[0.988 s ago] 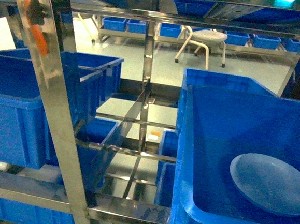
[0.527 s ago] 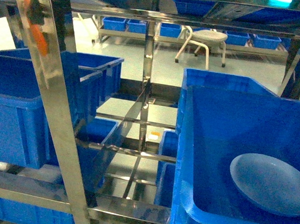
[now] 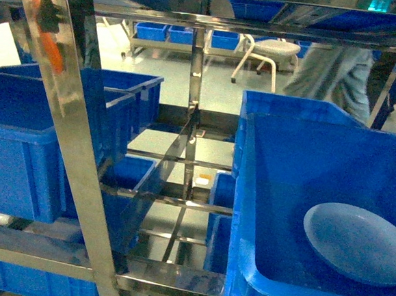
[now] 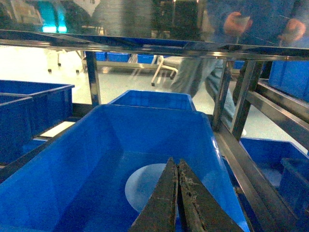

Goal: Place blue tray on left shelf second layer neatly

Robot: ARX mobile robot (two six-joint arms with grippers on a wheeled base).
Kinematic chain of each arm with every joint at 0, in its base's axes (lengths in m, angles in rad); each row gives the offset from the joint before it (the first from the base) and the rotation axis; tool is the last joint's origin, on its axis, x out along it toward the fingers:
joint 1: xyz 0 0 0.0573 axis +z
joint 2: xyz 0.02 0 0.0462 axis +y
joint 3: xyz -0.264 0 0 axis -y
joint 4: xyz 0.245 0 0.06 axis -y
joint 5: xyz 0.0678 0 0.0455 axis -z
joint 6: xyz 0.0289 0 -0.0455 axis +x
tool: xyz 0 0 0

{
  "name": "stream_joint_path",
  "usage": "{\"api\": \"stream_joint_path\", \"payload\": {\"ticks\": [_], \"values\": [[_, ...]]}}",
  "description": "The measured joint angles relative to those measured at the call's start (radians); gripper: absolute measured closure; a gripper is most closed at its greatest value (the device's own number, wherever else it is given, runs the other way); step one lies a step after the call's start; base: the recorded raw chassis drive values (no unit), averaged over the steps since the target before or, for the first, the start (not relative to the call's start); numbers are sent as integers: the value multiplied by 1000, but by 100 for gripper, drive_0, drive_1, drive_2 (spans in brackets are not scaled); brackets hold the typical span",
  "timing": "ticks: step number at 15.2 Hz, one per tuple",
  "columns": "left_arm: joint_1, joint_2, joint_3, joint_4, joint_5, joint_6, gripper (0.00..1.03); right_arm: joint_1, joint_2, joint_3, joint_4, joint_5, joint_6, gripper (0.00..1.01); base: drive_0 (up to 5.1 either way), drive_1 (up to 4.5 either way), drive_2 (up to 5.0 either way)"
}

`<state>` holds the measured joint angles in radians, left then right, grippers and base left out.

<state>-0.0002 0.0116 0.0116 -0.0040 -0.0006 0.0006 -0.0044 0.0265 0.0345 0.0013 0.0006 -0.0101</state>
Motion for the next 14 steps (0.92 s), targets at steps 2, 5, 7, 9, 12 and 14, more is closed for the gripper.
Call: {"api": "stream_joint_path", "payload": {"ticks": [2, 5, 7, 9, 12, 14], "values": [[0, 0, 0, 0, -1, 0, 5, 0, -16, -21, -10, 2, 3, 99, 0, 0, 0], [0, 0, 0, 0, -2, 0, 5, 0, -21, -21, -7, 0, 3, 99, 0, 0, 0], [0, 0, 0, 0, 0, 0, 5, 0, -21, -21, -6, 0, 3, 99, 0, 0, 0], [0, 0, 0, 0, 0, 0, 5, 0, -21, -21, -7, 0, 3, 99, 0, 0, 0], [0, 0, 0, 0, 0, 0, 5, 0, -21, -21, -6, 0, 3, 76, 0, 0, 0], [0, 0, 0, 0, 0, 0, 5, 0, -21, -21, -6, 0, 3, 52, 0, 0, 0]]}}
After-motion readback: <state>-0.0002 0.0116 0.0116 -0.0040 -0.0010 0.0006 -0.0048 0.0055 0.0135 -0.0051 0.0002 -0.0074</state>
